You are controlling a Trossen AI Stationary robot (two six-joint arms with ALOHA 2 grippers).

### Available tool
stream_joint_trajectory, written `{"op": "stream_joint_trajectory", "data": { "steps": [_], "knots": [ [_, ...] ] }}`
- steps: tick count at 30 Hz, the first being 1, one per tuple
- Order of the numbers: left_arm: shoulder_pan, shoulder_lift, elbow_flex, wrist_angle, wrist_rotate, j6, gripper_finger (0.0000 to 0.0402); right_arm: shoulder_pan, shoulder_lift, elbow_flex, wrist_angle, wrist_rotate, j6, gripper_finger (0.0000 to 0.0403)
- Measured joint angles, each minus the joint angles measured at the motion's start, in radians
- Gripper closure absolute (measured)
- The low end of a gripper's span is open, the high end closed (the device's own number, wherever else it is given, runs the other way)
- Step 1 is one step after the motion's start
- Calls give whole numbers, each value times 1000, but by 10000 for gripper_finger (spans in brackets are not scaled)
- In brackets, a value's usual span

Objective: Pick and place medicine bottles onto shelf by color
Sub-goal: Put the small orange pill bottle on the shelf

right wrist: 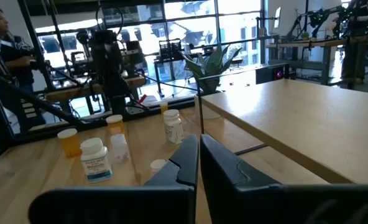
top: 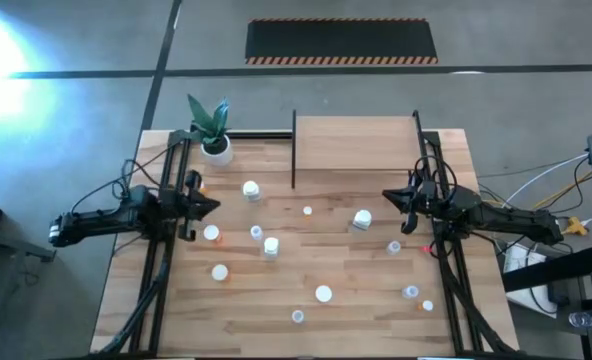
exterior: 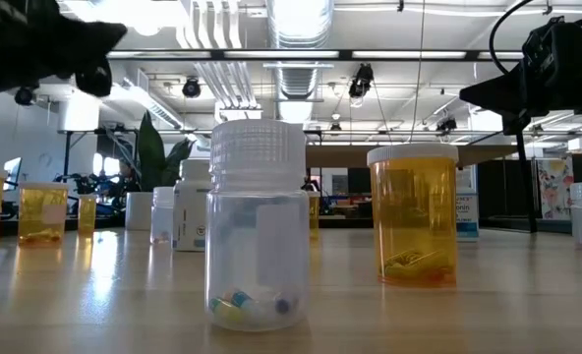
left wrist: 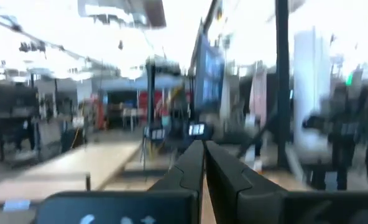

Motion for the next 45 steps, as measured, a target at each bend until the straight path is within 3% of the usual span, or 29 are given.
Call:
{"op": "stream_joint_trajectory", "data": {
  "steps": [7, 15, 20, 24, 33, 36, 39, 45],
  "knots": [
    [0, 0, 0, 186, -26, 71, 402, 0, 0, 0, 0, 0, 0, 394],
    [1, 35, 0, 169, -303, 80, 402, 0, 0, 0, 0, 0, 0, 394],
    [0, 175, 7, 147, -383, 18, 388, 0, 0, 0, 0, 0, 0, 394],
    [1, 339, 70, 58, -465, -69, 342, 0, 0, 0, 0, 0, 0, 394],
    [0, 707, 198, 41, -431, -149, 201, 0, 0, 0, 0, 0, 0, 394],
    [0, 796, 254, 54, -330, -73, 163, 0, 0, 0, 0, 0, 0, 394],
    [-22, 900, 315, 47, -264, 17, 139, 0, 0, 0, 1, 1, 0, 394],
    [-57, 1117, 501, 50, -288, 33, 132, 0, 0, 0, 0, 0, 0, 394]
  ]
}}
